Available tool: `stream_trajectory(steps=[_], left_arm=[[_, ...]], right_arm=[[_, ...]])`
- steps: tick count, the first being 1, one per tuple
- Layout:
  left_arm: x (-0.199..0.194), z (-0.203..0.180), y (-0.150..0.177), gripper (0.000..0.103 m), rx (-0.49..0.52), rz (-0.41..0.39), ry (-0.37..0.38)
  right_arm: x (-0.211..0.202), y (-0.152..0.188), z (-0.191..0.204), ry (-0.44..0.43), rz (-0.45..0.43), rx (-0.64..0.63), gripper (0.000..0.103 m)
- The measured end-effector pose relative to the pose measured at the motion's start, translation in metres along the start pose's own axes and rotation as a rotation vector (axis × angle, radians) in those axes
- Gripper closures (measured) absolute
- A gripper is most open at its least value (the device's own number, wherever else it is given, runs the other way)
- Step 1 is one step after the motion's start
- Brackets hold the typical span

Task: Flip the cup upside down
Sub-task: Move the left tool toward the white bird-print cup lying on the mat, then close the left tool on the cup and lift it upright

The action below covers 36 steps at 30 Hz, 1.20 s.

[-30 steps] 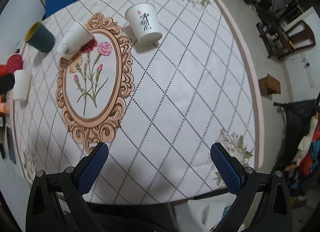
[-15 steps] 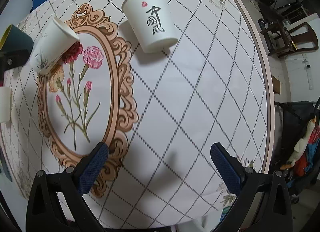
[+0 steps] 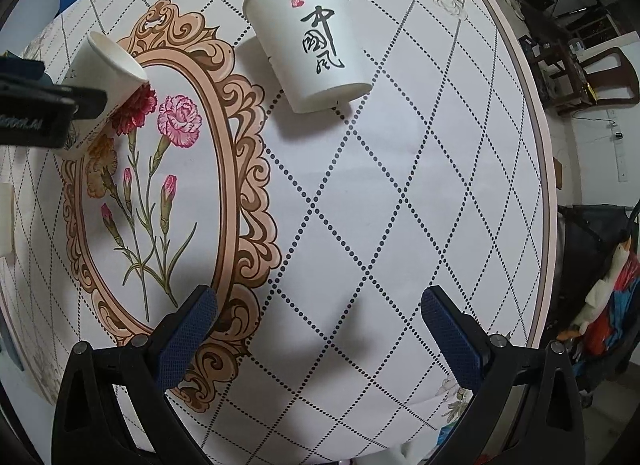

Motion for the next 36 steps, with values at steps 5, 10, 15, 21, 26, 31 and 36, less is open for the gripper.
stream_trajectory(steps=[5,10,15,21,26,31,36], left_arm=[[0.017,-0.001,-0.005,0.005,0.017,0.034,0.047],[0.03,0.0,-0.007,0.02,0.016,0.061,0.08],[0.042,-0.001,-0.002,0.039,0.002,0.082,0.078],[0.041,0.002,0.003,0.041,-0.029,0.067,0.071],[0.036,0.008,0.01,0.041,-0.087,0.07,0.073],[0.026,0.018,0.026,0.041,-0.199,0.094,0.114],[0.016,0.022,0.057,0.041,-0.321,0.136,0.151]], right_arm=[[0.003,-0.003,-0.002,-0.002,0.004,0.003,0.0],[0.005,-0.006,-0.003,-0.002,0.003,0.006,0.0],[0.004,-0.008,-0.004,-0.001,-0.001,0.006,0.0],[0.003,-0.005,-0.003,0.0,-0.001,0.006,0.0],[0.004,-0.006,-0.004,0.0,0.003,0.006,0.0],[0.004,-0.004,-0.005,-0.007,0.004,0.01,0.0],[0.003,0.001,-0.005,-0.023,0.006,0.007,0.0]])
Point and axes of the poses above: each gripper's, at about its wrist camera, not at the fingertips, and x roughly the way its jaws point, z to its left, y to its underside, the point moved 1 cm from there along x, roughly the way its jaws point, and after that the axes turned 15 degrees about -z, right-handed, at the moved point
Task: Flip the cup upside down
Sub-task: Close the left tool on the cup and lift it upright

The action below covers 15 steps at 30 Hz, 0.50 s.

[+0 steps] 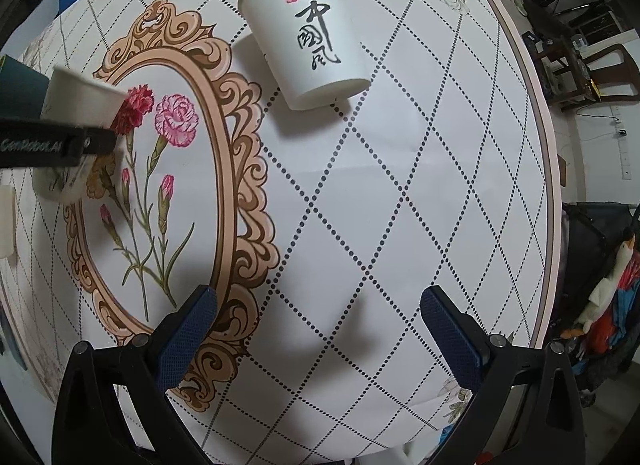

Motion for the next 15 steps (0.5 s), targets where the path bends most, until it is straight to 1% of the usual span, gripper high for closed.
stream_trajectory(steps=[7,13,15], left_arm=[[-0.013,0.01,0.059,0.041,-0.186,0.052,0.035],[-0.027,0.006,0.112,0.041,-0.339,0.05,0.052],[-0.031,-0.003,0.118,0.041,-0.383,0.05,0.062]], right_arm=[[-0.011,0.019,-0.004,-0.026,-0.005,-0.015,0.0],[-0.028,0.044,-0.017,-0.047,-0.026,-0.03,0.0],[-0.034,0.055,-0.023,-0.052,-0.035,-0.038,0.0]])
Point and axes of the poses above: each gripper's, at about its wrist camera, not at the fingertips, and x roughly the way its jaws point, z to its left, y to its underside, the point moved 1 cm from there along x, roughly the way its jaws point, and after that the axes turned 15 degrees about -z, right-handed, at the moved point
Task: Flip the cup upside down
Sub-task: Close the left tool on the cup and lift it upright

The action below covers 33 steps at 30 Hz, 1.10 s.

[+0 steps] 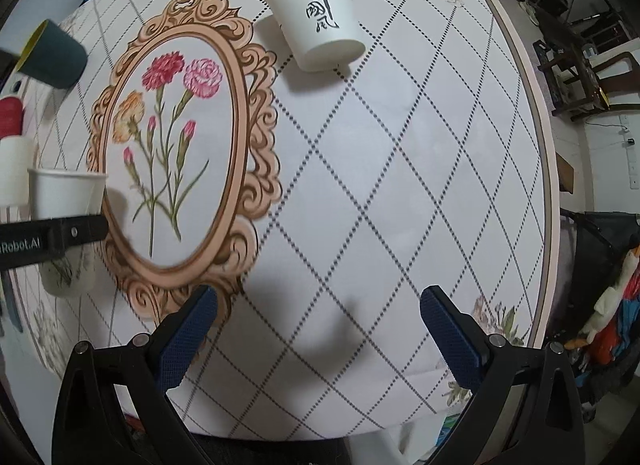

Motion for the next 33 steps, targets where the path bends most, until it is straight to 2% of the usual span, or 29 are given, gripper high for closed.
stream_trajectory(steps=[4,8,13,16,20,33], left_arm=[[-0.002,-0.001,0.027,0.041,-0.095,-0.005,-0.006],[0.002,0.001,0.046,0.041,-0.145,0.0,-0.002],[0.023,-0.004,0.058,0.041,-0.189,0.018,0.003],[0.031,-0.001,0.062,0.041,-0.227,0.029,0.018],[0.039,-0.006,0.066,0.041,-0.232,0.031,0.018],[0.044,-0.007,0.067,0.04,-0.182,0.003,0.003]], right_arm=[[-0.01,0.021,-0.008,-0.007,-0.014,-0.018,0.0],[-0.015,0.051,-0.013,-0.004,-0.016,-0.041,0.0],[-0.015,0.075,-0.021,-0.001,-0.006,-0.04,0.0],[-0.01,0.079,-0.021,0.007,0.004,-0.036,0.0],[-0.004,0.087,-0.029,0.02,0.016,-0.024,0.0],[0.005,0.079,-0.028,0.039,0.022,0.007,0.0]])
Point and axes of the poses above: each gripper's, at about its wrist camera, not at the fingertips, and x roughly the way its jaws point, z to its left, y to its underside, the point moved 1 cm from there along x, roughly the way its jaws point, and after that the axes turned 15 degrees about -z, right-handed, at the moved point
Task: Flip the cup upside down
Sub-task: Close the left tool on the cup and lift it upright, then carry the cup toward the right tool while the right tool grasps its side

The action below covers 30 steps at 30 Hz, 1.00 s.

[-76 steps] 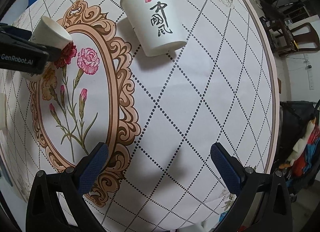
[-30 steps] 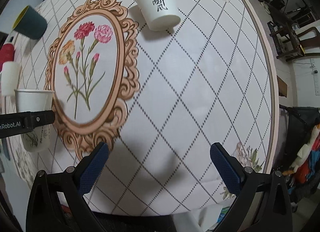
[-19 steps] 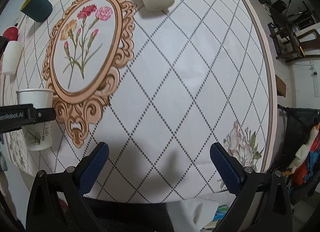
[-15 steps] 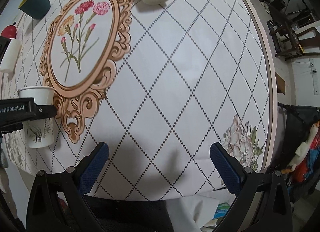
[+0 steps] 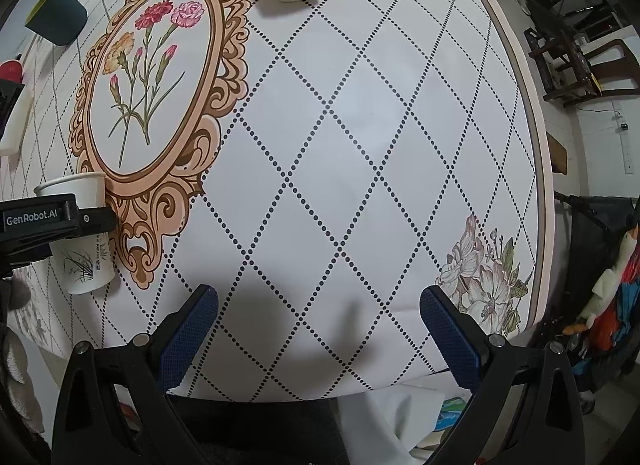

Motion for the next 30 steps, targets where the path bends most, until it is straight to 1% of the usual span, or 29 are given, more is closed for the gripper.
stream_trajectory(steps=[4,6,8,11,17,19,20,23,25,26,28,30], left_arm=[[0.002,0.001,0.0,0.04,-0.008,0.007,0.003],[0.003,-0.003,0.001,0.035,-0.002,-0.003,-0.001],[0.001,0.0,0.001,0.027,0.0,-0.008,-0.004],[-0.004,0.002,0.0,0.019,-0.004,-0.015,0.001],[-0.026,0.004,0.002,0.018,0.002,-0.036,0.022],[-0.04,0.004,0.004,0.018,-0.004,-0.045,0.042],[-0.052,0.004,0.007,0.018,0.003,-0.064,0.047],[-0.086,0.005,0.014,0.018,0.061,-0.146,0.006],[-0.111,0.011,0.022,0.018,0.111,-0.214,-0.061],[-0.12,0.015,0.024,0.018,0.122,-0.241,-0.078],[-0.136,0.03,0.029,0.018,0.15,-0.295,-0.136],[-0.147,0.047,0.034,0.018,0.155,-0.329,-0.162]], right_arm=[[-0.002,-0.002,0.002,0.0,-0.002,0.004,0.0],[-0.002,-0.003,0.002,-0.001,-0.003,0.007,0.0],[-0.002,-0.004,0.002,0.0,-0.005,0.011,0.0],[-0.003,-0.004,0.0,-0.003,-0.006,0.015,0.0],[-0.005,-0.002,-0.003,-0.008,-0.01,0.021,0.0],[-0.008,-0.002,-0.004,-0.015,-0.013,0.027,0.0],[-0.011,-0.002,-0.004,-0.021,-0.016,0.03,0.0],[-0.021,-0.001,-0.001,-0.056,-0.024,0.04,0.0],[-0.032,-0.001,0.006,-0.079,-0.038,0.036,0.0],[-0.038,-0.001,0.01,-0.091,-0.047,0.032,0.0],[-0.049,-0.001,0.02,-0.112,-0.06,0.025,0.0],[-0.06,0.0,0.033,-0.137,-0.069,0.02,0.0]])
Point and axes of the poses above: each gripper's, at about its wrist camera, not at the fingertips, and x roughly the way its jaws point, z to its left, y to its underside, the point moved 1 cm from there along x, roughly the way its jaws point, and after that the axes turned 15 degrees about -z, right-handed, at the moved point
